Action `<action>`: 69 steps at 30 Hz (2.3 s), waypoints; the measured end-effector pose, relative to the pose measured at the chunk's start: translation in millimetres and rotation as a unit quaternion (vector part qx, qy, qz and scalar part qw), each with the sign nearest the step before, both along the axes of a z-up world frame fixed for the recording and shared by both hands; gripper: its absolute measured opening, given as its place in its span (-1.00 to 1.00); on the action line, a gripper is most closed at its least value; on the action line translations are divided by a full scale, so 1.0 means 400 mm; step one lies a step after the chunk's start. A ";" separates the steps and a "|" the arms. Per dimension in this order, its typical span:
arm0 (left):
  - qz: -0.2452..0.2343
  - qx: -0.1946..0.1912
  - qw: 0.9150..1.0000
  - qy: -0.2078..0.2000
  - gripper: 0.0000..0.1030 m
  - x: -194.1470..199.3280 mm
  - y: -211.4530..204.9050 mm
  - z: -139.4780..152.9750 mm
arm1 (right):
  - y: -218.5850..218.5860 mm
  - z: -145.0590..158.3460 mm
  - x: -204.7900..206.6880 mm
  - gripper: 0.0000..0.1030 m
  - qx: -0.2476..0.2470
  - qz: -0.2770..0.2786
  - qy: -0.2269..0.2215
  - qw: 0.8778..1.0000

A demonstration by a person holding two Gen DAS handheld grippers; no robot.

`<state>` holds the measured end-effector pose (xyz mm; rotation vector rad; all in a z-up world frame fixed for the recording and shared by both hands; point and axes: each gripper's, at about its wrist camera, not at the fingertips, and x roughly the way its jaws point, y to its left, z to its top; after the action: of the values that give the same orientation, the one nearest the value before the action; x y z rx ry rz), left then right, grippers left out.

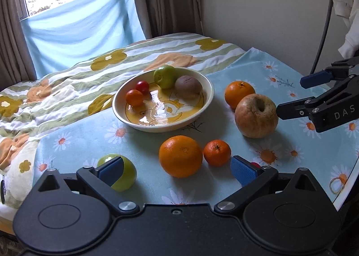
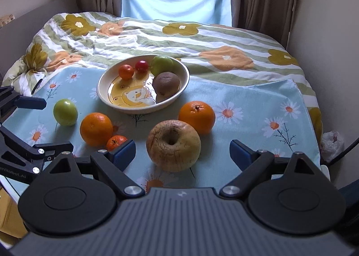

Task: Organize fruits
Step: 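Grasp the large orange with the left tool while the right tool grasps the brownish apple, then carry the orange and brownish apple into the white bowl with both tools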

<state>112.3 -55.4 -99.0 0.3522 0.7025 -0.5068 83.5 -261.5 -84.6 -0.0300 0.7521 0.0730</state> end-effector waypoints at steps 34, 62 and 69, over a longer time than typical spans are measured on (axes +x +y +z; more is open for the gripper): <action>-0.039 0.080 0.996 0.017 0.21 0.087 -0.077 -0.118 | 0.004 -0.119 0.105 0.95 0.015 0.038 0.036 0.999; 0.029 0.029 0.998 0.038 0.20 0.014 -0.032 -0.071 | 0.024 -0.107 0.092 0.75 0.008 0.044 0.015 0.999; 0.059 0.004 0.998 0.024 0.20 -0.038 -0.015 0.008 | 0.018 -0.025 0.055 0.75 0.018 0.045 0.000 0.999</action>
<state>97.2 -61.5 -95.7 0.3043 0.7680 -0.4020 105.6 -254.4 -94.7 -0.0290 0.7490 0.1733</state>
